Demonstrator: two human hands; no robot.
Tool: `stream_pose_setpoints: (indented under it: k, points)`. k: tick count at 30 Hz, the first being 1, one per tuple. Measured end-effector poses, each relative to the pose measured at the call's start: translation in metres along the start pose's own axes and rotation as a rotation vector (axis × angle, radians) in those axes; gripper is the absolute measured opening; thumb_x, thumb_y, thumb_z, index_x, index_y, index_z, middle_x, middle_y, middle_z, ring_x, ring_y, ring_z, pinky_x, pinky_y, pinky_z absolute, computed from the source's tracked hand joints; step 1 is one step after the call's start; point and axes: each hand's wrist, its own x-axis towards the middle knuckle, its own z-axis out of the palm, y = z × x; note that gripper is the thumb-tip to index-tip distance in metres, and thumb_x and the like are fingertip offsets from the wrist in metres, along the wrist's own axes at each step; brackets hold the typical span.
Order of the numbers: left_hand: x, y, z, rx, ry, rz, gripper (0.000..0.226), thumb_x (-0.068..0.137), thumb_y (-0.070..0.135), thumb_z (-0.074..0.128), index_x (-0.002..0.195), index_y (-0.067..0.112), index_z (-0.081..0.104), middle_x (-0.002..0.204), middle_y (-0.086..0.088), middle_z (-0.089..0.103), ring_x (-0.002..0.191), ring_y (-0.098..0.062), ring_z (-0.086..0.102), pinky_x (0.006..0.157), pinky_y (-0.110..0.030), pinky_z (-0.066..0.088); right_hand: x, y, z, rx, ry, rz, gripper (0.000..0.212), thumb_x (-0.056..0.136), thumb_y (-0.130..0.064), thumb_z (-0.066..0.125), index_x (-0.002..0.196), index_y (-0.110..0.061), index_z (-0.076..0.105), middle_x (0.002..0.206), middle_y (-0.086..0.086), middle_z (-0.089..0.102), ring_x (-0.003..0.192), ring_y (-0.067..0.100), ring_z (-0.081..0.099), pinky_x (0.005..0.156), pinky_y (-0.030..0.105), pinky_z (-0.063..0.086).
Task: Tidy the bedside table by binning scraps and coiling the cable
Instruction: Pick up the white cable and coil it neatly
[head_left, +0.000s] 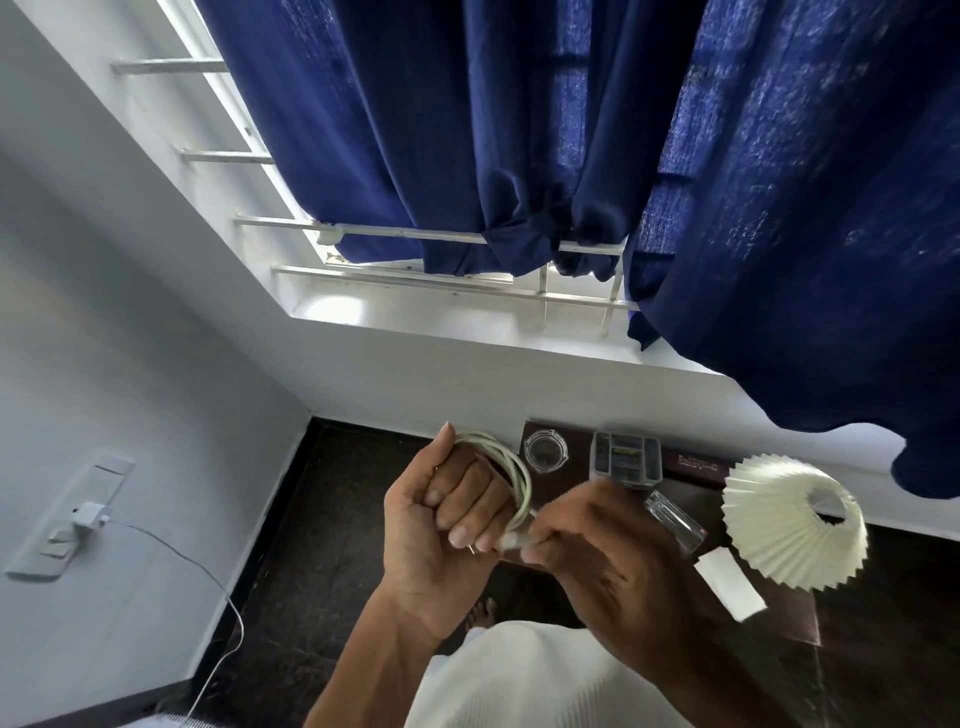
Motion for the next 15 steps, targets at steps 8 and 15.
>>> stream_pose_setpoints:
  k: [8, 15]
  points:
    - [-0.0077, -0.001, -0.0038, 0.304, 0.097, 0.005, 0.057, 0.098, 0.028, 0.053, 0.046, 0.021, 0.031, 0.037, 0.006, 0.03, 0.03, -0.009, 0.026, 0.037, -0.027, 0.017, 0.0009, 0.0049, 0.009, 0.287, 0.005, 0.271, 0.031, 0.09, -0.051, 0.064, 0.088, -0.022, 0.075, 0.121, 0.001, 0.055, 0.118, 0.025, 0.059, 0.091, 0.031, 0.055]
    - [-0.0078, -0.0046, -0.0004, 0.754, -0.014, 0.045, 0.051, 0.097, 0.031, 0.053, 0.047, 0.028, 0.053, 0.04, 0.006, 0.039, 0.033, -0.016, 0.022, 0.037, -0.031, 0.019, 0.0002, -0.0016, 0.0067, 0.674, -0.117, 0.534, 0.035, 0.08, -0.023, 0.081, 0.105, -0.002, 0.069, 0.111, 0.011, 0.074, 0.105, 0.027, 0.072, 0.085, 0.029, 0.057]
